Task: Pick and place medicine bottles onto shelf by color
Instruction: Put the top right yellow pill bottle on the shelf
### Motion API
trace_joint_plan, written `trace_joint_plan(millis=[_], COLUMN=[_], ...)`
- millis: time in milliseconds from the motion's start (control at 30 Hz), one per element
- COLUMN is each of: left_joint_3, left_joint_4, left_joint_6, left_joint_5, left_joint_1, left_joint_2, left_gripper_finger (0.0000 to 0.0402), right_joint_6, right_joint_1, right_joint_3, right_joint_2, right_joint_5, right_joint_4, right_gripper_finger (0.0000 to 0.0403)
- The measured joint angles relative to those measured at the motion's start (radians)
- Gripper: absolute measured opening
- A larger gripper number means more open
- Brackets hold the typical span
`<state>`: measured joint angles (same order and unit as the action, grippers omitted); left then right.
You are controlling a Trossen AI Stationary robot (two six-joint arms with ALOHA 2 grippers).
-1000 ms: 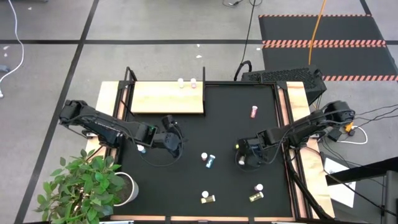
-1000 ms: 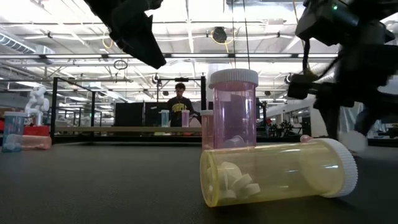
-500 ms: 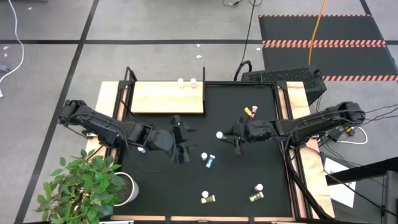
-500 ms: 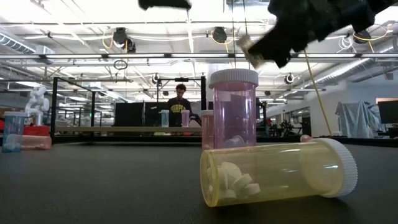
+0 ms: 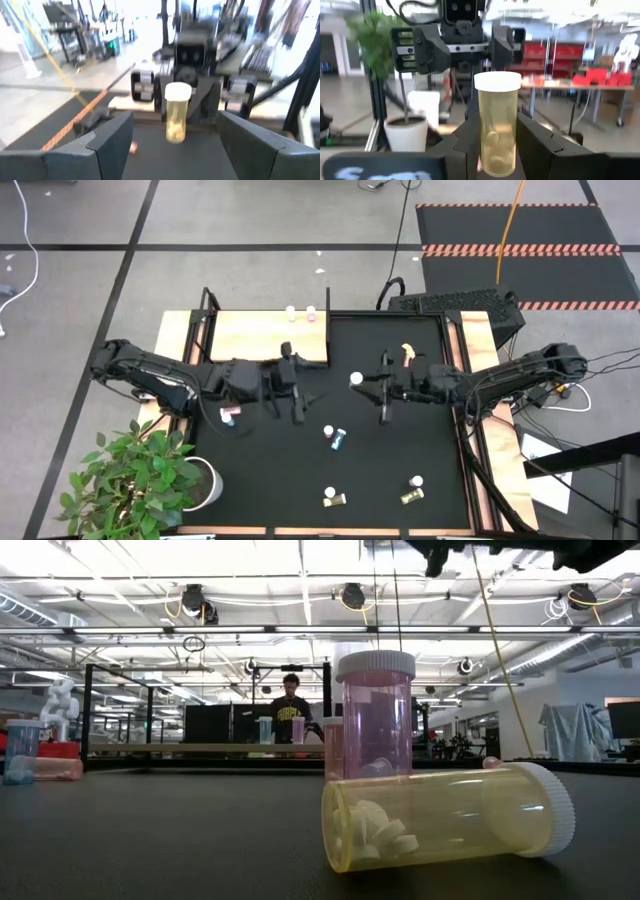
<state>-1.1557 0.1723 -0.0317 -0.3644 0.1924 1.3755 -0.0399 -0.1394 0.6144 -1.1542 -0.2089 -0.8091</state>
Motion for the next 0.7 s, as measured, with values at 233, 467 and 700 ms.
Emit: trace_joint_plan(millis=[233, 467, 700], left_joint_3=[0.000, 0.001, 0.000], left_joint_4=[0.047, 0.105, 0.208], left_joint_6=[-0.001, 0.010, -0.027], left_joint_5=[0.048, 0.104, 0.103], left_joint_1=[-0.034, -0.051, -0.039], left_joint_2=[-0.023, 0.016, 0.013], left_gripper_finger=[0.0282, 0.0282, 0.0282], right_joint_6=[0.013, -0.004, -0.058], right_joint_1=[0.000, 0.024, 0.024], right_joint_3=[0.010, 0.152, 0.204], right_joint_2=[0.000, -0.020, -0.102], right_joint_5=[0.000, 0.058, 0.080], right_joint_4=[-0.153, 0.031, 0.100], right_gripper_finger=[0.0105, 0.0105, 0.0105])
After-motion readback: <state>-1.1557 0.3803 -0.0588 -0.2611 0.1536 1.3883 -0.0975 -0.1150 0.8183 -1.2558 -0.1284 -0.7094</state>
